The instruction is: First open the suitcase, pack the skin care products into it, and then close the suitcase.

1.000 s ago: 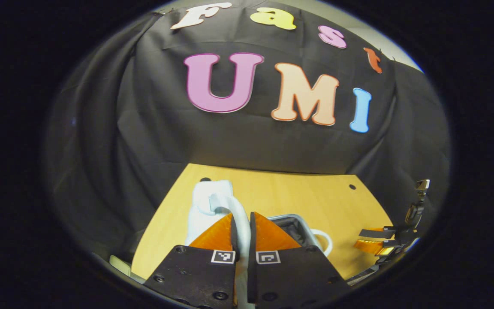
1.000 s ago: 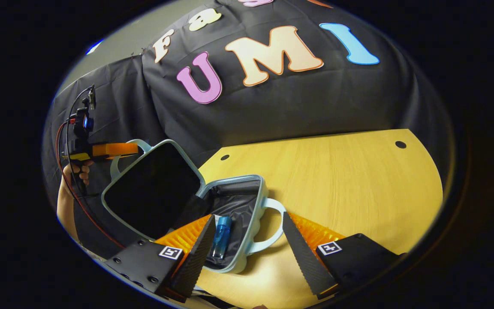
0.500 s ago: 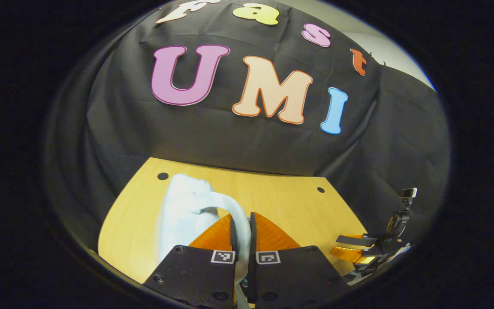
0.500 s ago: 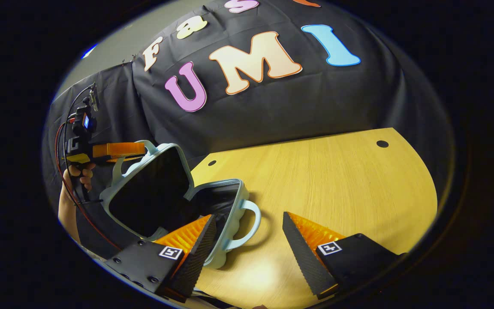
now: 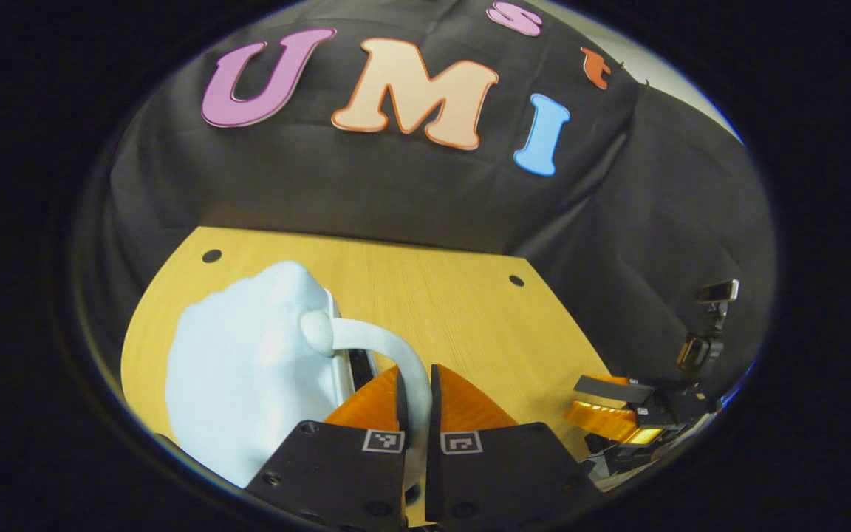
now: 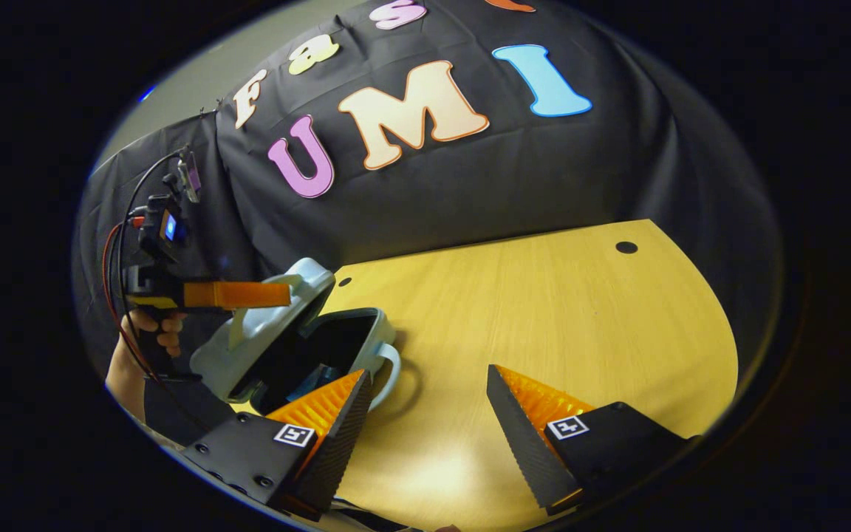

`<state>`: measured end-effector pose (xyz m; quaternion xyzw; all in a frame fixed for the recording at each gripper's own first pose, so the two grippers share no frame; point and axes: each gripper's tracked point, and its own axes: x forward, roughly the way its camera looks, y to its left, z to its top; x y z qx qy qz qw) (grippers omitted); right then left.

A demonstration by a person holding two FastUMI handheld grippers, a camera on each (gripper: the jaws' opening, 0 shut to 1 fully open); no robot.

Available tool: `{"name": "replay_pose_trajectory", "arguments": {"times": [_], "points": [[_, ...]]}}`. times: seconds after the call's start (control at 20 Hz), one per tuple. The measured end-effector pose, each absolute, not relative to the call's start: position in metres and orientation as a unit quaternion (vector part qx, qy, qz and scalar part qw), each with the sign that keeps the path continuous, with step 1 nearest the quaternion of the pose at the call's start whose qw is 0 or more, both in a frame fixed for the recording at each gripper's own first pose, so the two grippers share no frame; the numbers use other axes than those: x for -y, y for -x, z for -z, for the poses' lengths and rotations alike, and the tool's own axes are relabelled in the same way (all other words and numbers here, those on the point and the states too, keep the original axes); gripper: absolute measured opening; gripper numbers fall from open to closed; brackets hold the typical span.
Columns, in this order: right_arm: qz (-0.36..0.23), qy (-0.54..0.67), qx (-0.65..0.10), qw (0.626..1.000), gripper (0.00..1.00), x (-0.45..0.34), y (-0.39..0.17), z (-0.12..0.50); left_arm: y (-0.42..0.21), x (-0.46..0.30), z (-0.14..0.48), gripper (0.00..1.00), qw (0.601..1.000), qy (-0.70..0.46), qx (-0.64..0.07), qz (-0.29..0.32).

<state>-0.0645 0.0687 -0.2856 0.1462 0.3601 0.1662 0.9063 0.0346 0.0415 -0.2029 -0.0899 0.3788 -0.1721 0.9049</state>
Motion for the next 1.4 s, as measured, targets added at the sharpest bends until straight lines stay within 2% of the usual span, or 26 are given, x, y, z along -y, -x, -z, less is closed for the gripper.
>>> {"name": "replay_pose_trajectory", "arguments": {"times": [0.45,0.55,0.65,0.85,0.9,1.15,1.3,1.4], "points": [[-0.172,-0.140,-0.371,0.902,0.98,-0.010,0.075,0.296,-0.015,-0.004,0.292,0.06,0.887,0.025,-0.443,0.128],[-0.175,-0.138,-0.370,0.902,0.98,-0.004,0.073,0.294,-0.010,-0.002,0.305,0.08,0.885,0.022,-0.452,0.109],[-0.173,-0.140,-0.366,0.904,0.98,-0.002,0.069,0.287,-0.012,0.000,0.300,0.15,0.897,0.029,-0.432,0.091],[-0.150,-0.124,-0.308,0.931,0.98,-0.006,0.046,0.250,-0.030,-0.007,0.233,0.99,0.940,0.030,-0.331,0.073],[-0.137,-0.117,-0.280,0.943,0.98,-0.007,0.038,0.233,-0.034,-0.011,0.218,0.96,0.950,0.028,-0.305,0.066],[-0.087,-0.067,-0.121,0.987,0.97,-0.029,0.009,0.126,-0.034,-0.042,0.135,0.96,0.980,-0.029,-0.190,0.047],[-0.065,-0.047,-0.071,0.994,0.98,-0.045,0.007,0.086,-0.038,-0.058,0.094,0.95,0.989,-0.035,-0.137,0.048],[-0.063,-0.049,-0.058,0.995,0.94,-0.060,0.010,0.075,-0.037,-0.075,0.072,0.95,0.993,-0.025,-0.109,0.040]]}}
